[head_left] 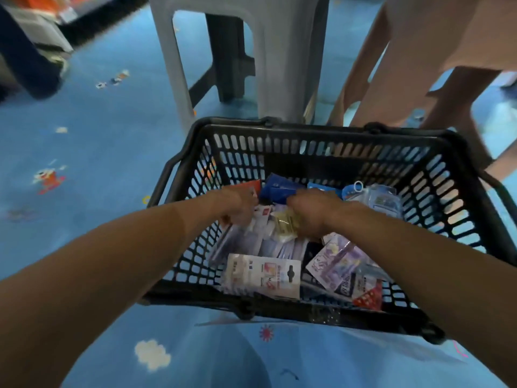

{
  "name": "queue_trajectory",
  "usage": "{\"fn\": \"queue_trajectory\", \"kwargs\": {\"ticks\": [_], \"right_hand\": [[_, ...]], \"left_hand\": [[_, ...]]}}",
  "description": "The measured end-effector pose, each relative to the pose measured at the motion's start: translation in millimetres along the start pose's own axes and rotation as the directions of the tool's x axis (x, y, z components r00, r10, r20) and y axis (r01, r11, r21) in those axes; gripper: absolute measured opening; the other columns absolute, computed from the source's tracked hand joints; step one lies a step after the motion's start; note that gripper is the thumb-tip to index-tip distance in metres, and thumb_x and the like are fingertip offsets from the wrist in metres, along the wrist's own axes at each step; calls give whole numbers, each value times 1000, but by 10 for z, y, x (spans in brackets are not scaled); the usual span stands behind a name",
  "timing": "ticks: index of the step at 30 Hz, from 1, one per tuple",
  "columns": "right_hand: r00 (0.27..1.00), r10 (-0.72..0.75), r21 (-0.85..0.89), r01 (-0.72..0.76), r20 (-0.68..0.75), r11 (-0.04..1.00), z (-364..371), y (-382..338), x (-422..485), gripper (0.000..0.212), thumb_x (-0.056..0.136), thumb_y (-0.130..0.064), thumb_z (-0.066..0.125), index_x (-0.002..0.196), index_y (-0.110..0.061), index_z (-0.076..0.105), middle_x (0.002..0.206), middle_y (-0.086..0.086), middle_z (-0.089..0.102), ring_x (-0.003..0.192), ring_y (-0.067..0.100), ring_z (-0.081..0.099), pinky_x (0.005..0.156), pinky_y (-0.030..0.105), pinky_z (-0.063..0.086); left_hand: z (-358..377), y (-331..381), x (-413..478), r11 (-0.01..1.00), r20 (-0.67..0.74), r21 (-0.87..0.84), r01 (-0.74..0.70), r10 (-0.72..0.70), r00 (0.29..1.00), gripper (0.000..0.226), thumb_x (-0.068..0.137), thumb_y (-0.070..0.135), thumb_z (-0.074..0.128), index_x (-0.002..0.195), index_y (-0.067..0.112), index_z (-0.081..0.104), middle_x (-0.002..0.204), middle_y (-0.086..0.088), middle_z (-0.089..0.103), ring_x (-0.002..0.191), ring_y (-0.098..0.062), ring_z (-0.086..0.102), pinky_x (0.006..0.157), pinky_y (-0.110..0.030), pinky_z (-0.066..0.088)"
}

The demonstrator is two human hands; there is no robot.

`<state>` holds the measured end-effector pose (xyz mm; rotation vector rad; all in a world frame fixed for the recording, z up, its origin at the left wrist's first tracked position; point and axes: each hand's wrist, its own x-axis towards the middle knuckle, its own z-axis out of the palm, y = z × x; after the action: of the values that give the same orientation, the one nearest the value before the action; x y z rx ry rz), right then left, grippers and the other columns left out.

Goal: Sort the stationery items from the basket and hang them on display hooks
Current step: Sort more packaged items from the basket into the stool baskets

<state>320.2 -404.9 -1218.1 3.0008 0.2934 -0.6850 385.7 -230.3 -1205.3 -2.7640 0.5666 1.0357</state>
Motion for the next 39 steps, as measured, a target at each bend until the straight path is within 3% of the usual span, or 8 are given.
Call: {"fn": "queue_trajectory", "kwargs": {"ticks": [5, 11, 17, 20, 23, 29, 35, 39], "right_hand": [[998, 57, 186, -58, 12, 981, -236, 253, -184, 19, 93, -23, 65, 110, -16, 69, 111, 7, 66, 106, 28, 63, 81, 29, 45], [977, 199, 635, -105, -79, 765, -476, 361, -332, 11, 86, -11, 75, 81, -3, 68, 76, 7, 61, 72, 19, 58, 64, 30, 46], [915, 392, 952, -29, -97, 305, -662, 418, -480, 9, 84, 0, 68, 82, -7, 63, 78, 11, 59, 74, 23, 58, 65, 31, 44], [934, 355, 986, -21, -38, 163, -698, 488, -541, 14, 88, 1, 63, 88, -13, 66, 87, 8, 67, 85, 25, 65, 71, 33, 53], [969, 241, 969, -112, 57, 220, -703, 468, -625, 18, 92, -1, 63, 103, -15, 67, 98, 8, 74, 93, 25, 73, 69, 32, 58], [985, 154, 976, -106, 77, 189, -661, 191, -586, 25, 98, 0, 61, 122, -4, 64, 113, 15, 74, 99, 25, 73, 84, 38, 62], [958, 286, 995, 20, 9, -96, -677, 54, -428, 32, 93, -8, 71, 123, -13, 64, 115, 8, 76, 107, 26, 73, 93, 38, 57], [948, 313, 998, -56, 51, 6, -607, 0, -321, 25, 92, -15, 74, 115, -25, 72, 109, -3, 77, 104, 19, 71, 78, 32, 52]], "left_hand": [[-78, -162, -127, 988, -98, -151, 22, -37, 994, 47, 97, 14, 61, 140, -1, 51, 117, -14, 61, 94, -26, 60, 73, -31, 51], [-170, -84, -196, 976, -254, -205, -80, 26, 967, 57, 101, 29, 51, 152, 5, 39, 154, -18, 46, 136, -36, 49, 103, -36, 44], [-195, 87, -307, 968, -197, -184, -169, 132, 971, 28, 92, 12, 56, 120, 13, 53, 100, -4, 58, 76, -17, 59, 52, -26, 44], [-206, 143, -339, 964, -171, -185, -190, 159, 972, 26, 90, 15, 64, 115, 11, 61, 106, -2, 66, 88, -19, 68, 61, -27, 51], [-202, 211, -357, 933, -89, -266, -241, 225, 970, 39, 88, 21, 75, 124, 11, 64, 112, -4, 68, 89, -17, 71, 64, -27, 54], [-247, 217, -362, 581, 25, -775, -248, 420, 907, 39, 86, 16, 82, 122, 20, 67, 111, 2, 78, 107, -18, 74, 95, -35, 55], [-377, 66, -266, 278, -145, -932, -231, 295, 944, 33, 95, 6, 68, 124, 22, 66, 115, 1, 76, 108, -15, 71, 84, -31, 60], [-438, 36, -230, 295, -97, -935, -196, 317, 943, 41, 96, -3, 61, 130, 20, 63, 123, -2, 73, 114, -16, 69, 96, -34, 58]]}}
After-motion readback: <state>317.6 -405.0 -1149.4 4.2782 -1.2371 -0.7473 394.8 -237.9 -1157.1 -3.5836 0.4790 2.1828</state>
